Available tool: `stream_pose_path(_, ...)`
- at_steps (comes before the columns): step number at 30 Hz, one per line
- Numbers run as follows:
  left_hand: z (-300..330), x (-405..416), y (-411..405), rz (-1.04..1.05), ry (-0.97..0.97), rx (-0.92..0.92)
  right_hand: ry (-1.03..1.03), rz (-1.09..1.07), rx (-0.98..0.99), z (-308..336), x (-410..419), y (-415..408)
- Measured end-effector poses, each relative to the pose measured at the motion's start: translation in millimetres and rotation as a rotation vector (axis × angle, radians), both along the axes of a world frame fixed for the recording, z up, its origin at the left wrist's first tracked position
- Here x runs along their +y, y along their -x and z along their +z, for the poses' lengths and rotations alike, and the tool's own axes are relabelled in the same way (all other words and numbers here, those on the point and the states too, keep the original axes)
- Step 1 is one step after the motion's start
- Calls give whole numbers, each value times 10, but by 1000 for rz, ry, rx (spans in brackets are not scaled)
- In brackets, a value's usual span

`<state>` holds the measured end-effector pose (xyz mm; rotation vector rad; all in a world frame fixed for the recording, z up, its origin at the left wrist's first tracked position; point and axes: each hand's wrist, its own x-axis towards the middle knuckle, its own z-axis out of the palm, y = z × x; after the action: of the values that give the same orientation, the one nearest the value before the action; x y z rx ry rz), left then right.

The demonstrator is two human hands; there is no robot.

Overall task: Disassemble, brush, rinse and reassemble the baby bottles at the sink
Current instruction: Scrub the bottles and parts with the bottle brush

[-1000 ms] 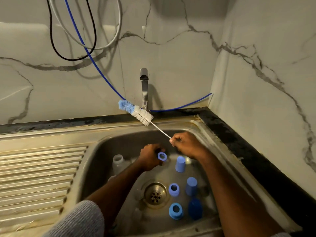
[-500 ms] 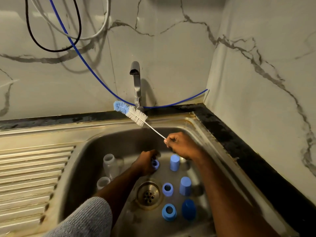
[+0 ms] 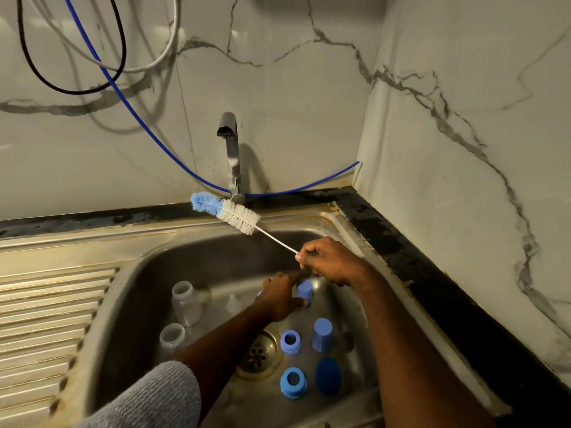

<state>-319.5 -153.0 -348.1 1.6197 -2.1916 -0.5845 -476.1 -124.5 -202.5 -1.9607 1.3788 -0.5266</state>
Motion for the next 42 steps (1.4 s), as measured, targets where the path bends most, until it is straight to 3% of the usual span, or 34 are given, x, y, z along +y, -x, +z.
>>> stream_pose_path(5, 6, 13, -11, 20, 47, 1, 16, 0, -26, -12, -14, -23)
stream_pose_path(8, 103, 0, -39, 122, 71, 129, 31, 3, -34, -26, -11, -32)
stream_pose_path(13, 483, 54, -391, 398, 147, 461, 73, 9, -57, -68, -44, -86)
stream_pose_path(17, 743, 417, -939, 584, 68, 766, 58, 48, -46, -102, -38, -153)
stream_pose_path(20, 944, 727, -1396, 673, 70, 1014, 72, 51, 7, -157, -51, -199)
stream_pose_path(23, 1112, 1052, -1725, 756, 57, 1397, 40, 84, 23, -198, -15, -258)
stream_pose_path(27, 1238, 1257, -1932, 822, 112, 1626, 70, 149, 2, -208, 80, -279)
stream_pose_path(33, 1376, 1273, -2052, 881, 148, 1741, 56, 171, -10, -217, 130, -257)
stream_pose_path(42, 1311, 1184, -2129, 751, 108, 1465, -47, 236, 17, -186, 120, -249)
